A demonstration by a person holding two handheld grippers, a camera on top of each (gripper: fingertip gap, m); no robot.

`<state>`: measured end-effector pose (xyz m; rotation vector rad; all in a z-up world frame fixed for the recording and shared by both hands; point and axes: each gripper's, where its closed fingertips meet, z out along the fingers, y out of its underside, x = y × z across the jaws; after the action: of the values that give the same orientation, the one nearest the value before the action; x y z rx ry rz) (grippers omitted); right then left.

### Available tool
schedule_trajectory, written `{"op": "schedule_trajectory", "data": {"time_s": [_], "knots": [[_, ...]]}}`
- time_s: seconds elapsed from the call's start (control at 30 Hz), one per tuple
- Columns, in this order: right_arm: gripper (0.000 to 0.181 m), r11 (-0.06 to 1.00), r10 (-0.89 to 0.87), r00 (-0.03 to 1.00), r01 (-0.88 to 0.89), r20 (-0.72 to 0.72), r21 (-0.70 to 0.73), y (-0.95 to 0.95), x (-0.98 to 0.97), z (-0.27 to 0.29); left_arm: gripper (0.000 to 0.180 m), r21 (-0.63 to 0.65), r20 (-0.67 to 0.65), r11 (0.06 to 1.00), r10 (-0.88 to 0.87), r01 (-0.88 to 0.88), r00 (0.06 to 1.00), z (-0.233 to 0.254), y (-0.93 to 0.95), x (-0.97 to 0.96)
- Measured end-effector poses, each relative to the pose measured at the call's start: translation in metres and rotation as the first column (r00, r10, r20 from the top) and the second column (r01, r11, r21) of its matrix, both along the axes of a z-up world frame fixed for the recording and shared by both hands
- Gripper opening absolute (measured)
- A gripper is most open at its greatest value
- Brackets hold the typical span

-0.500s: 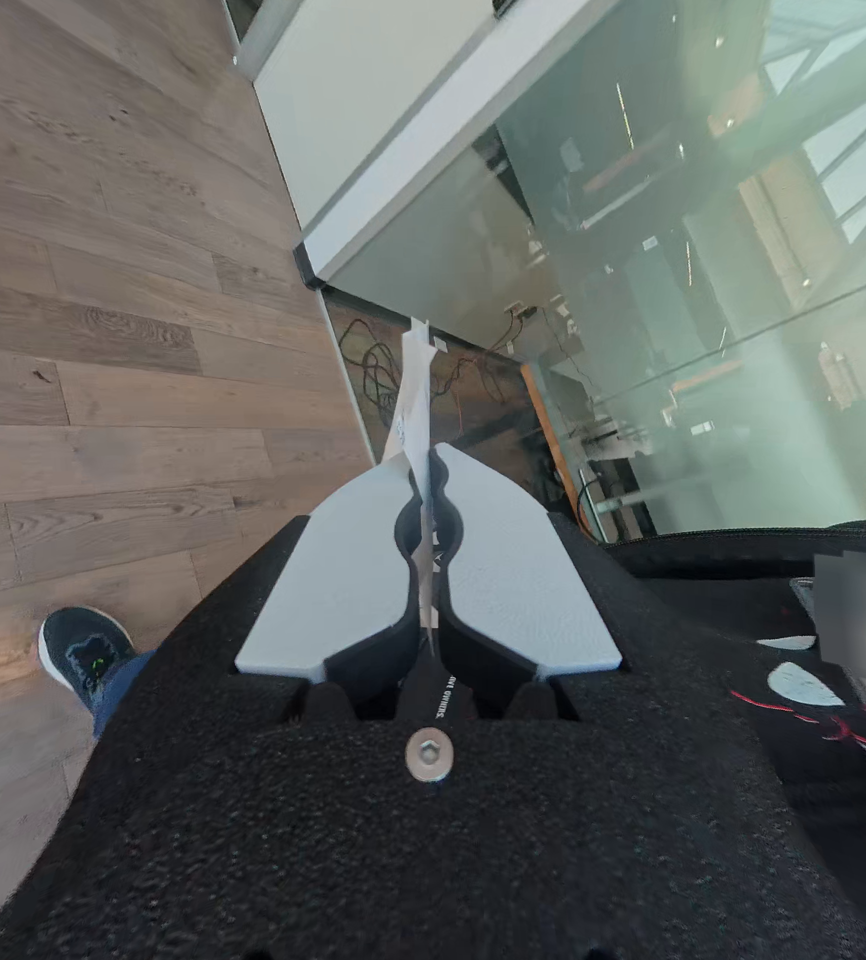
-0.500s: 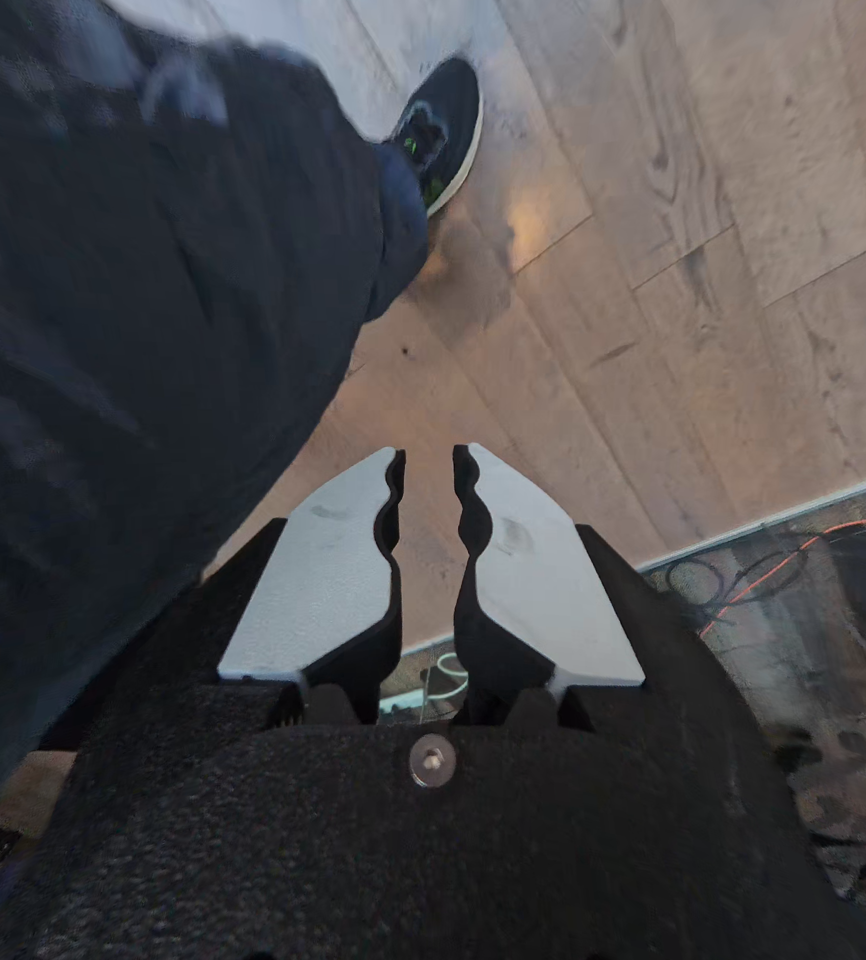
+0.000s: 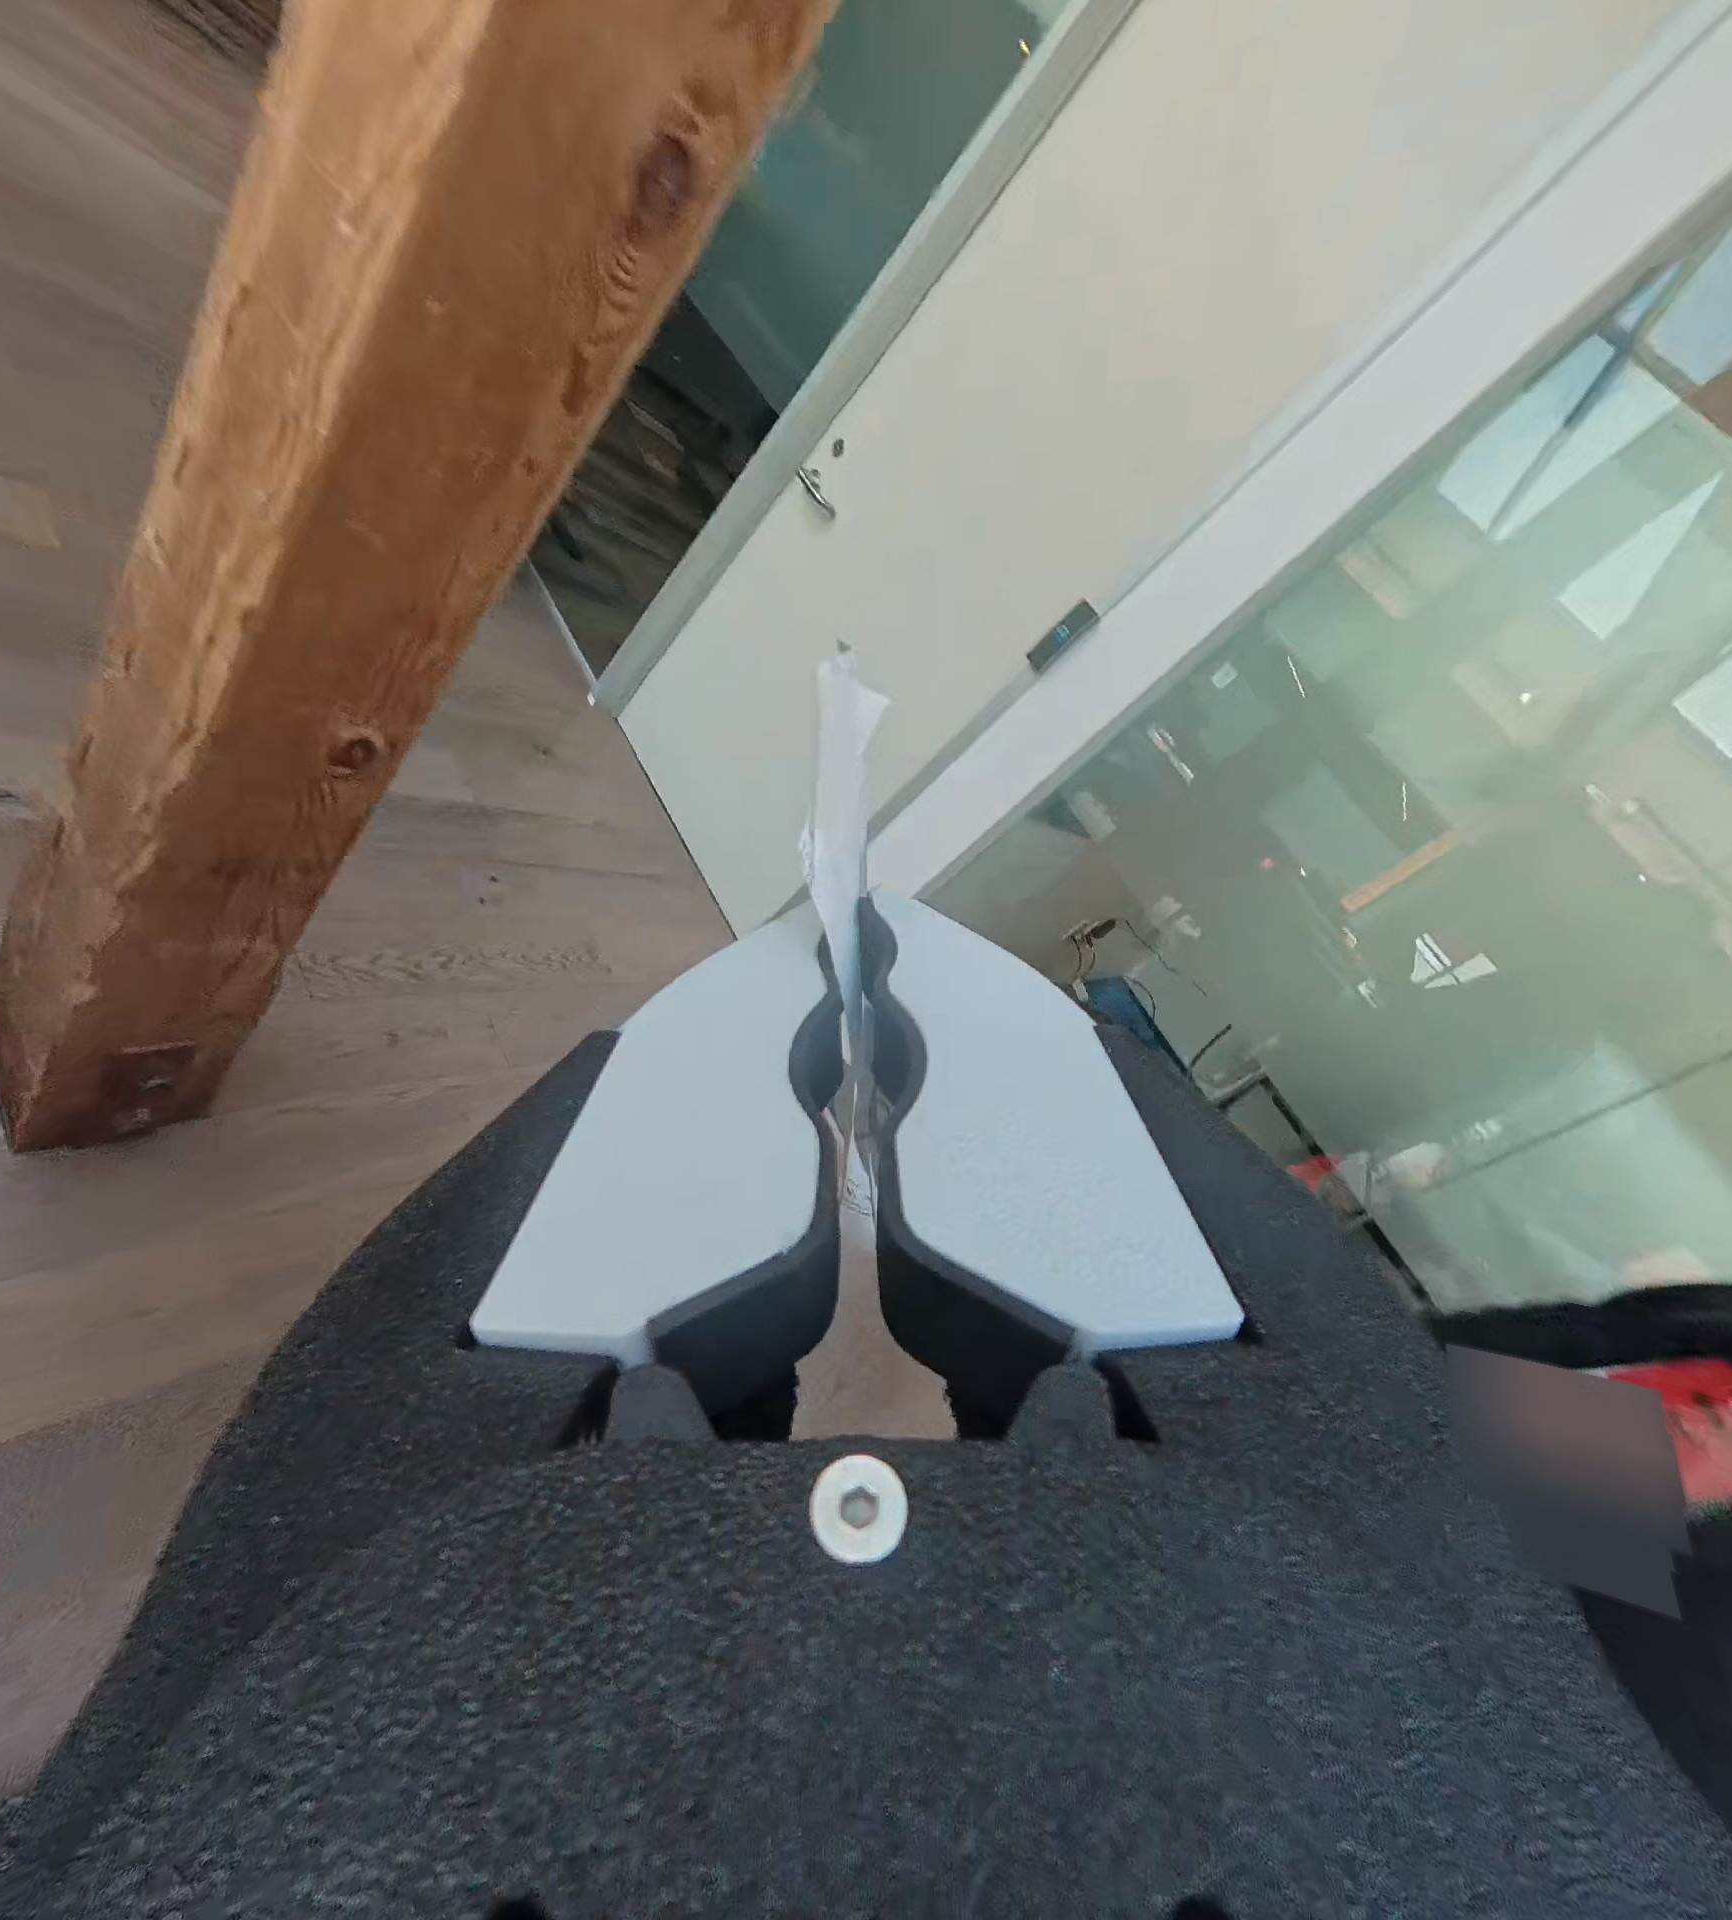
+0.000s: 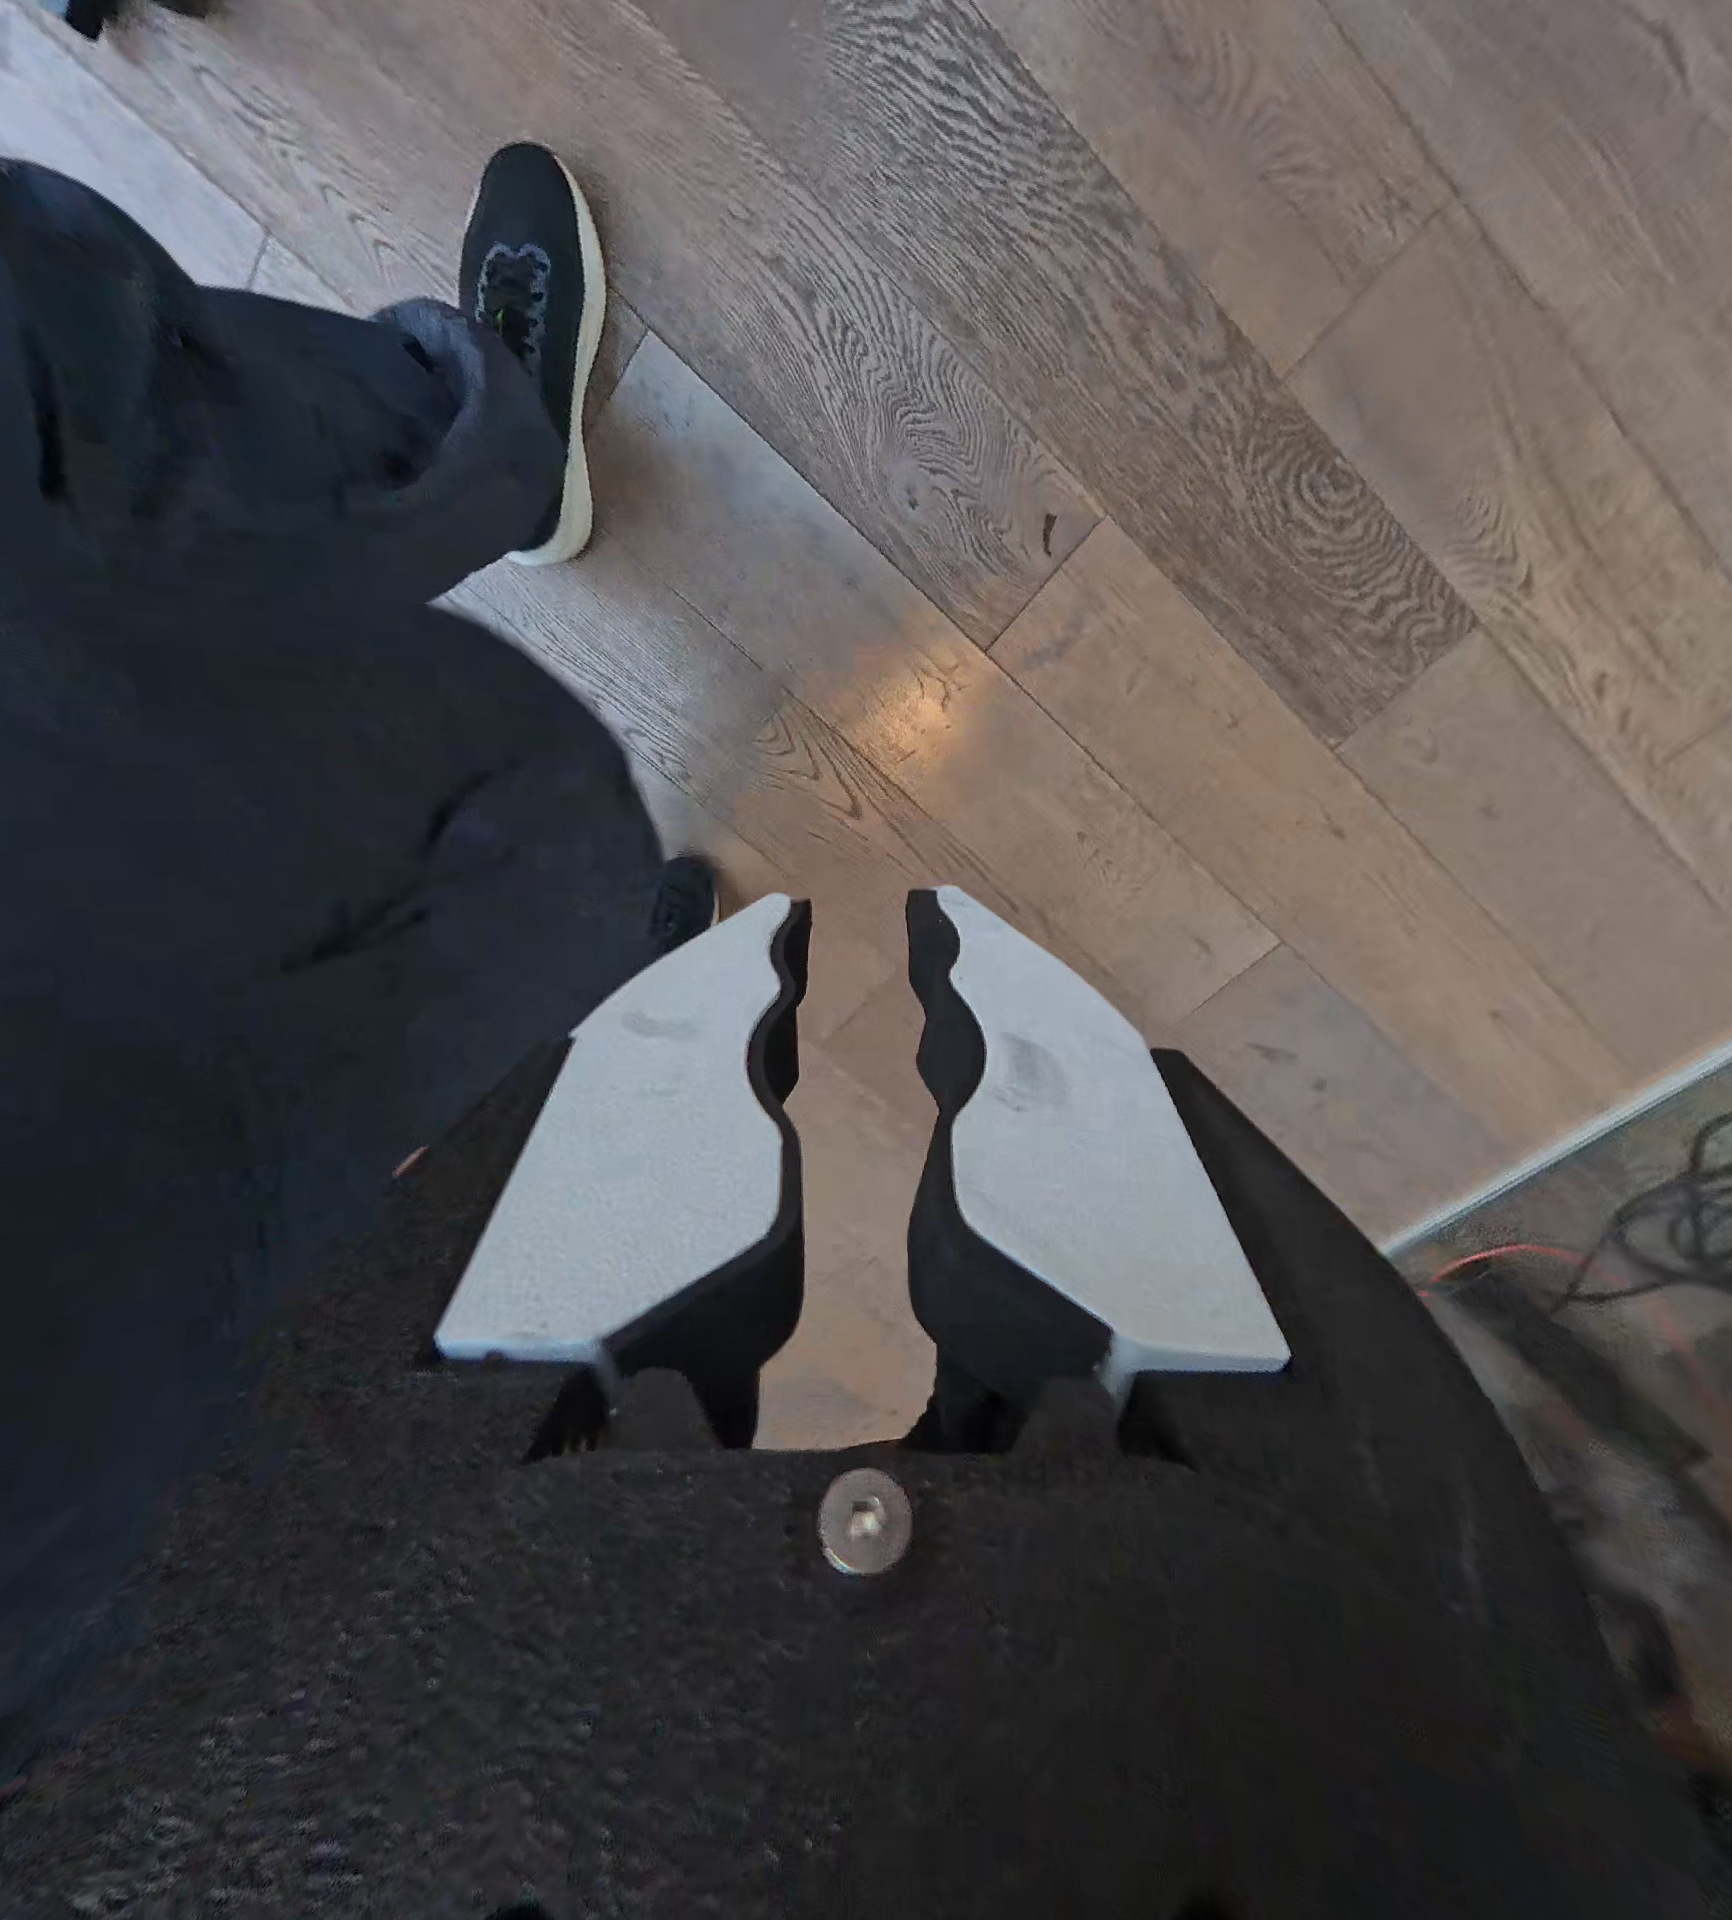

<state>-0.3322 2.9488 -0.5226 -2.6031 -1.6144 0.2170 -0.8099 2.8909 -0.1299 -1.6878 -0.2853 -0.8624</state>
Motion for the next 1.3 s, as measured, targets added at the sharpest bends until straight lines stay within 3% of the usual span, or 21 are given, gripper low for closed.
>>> {"op": "schedule_trajectory", "data": {"time_s": [0.07,0.23,0.37,0.47,0.6,0.87,1.1,1.3], "knots": [[0.019,0.992,-0.121,0.993,0.12,-0.003,-0.044,0.007,-0.017,0.004,0.0,0.022,0.057,0.999,0.044,-0.045,0.997,0.013,0.063,-0.059],[0.018,0.975,-0.205,0.976,0.21,0.067,-0.066,0.041,-0.047,-0.002,0.0,0.084,0.307,0.975,0.173,-0.208,0.936,0.022,0.226,-0.167],[0.019,0.936,-0.326,0.942,0.334,0.082,-0.114,0.092,-0.082,-0.015,0.0,-0.023,0.476,0.894,0.404,-0.448,0.781,-0.042,0.343,-0.251],[0.019,0.941,-0.306,0.948,0.315,0.084,-0.121,0.152,-0.11,-0.023,0.0,-0.144,0.505,0.785,0.582,-0.603,0.637,-0.107,0.41,-0.302],[0.019,0.939,-0.303,0.948,0.314,0.097,-0.137,0.239,-0.137,-0.011,0.0,-0.188,0.516,0.629,0.717,-0.754,0.469,-0.158,0.48,-0.346],[0.019,0.967,-0.237,0.964,0.246,0.123,-0.063,0.38,-0.171,0.049,0.0,-0.179,0.768,0.276,0.639,-0.944,0.041,-0.188,0.573,-0.461],[0.018,0.92,-0.382,0.906,0.392,0.184,-0.02,0.399,-0.182,0.085,0.0,-0.212,0.827,-0.044,0.524,-0.976,-0.204,-0.232,0.555,-0.58],[0.019,0.937,-0.323,0.906,0.346,0.274,-0.04,0.393,-0.2,0.094,0.0,-0.303,0.8,-0.222,0.469,-0.927,-0.373,-0.283,0.51,-0.638]]}}
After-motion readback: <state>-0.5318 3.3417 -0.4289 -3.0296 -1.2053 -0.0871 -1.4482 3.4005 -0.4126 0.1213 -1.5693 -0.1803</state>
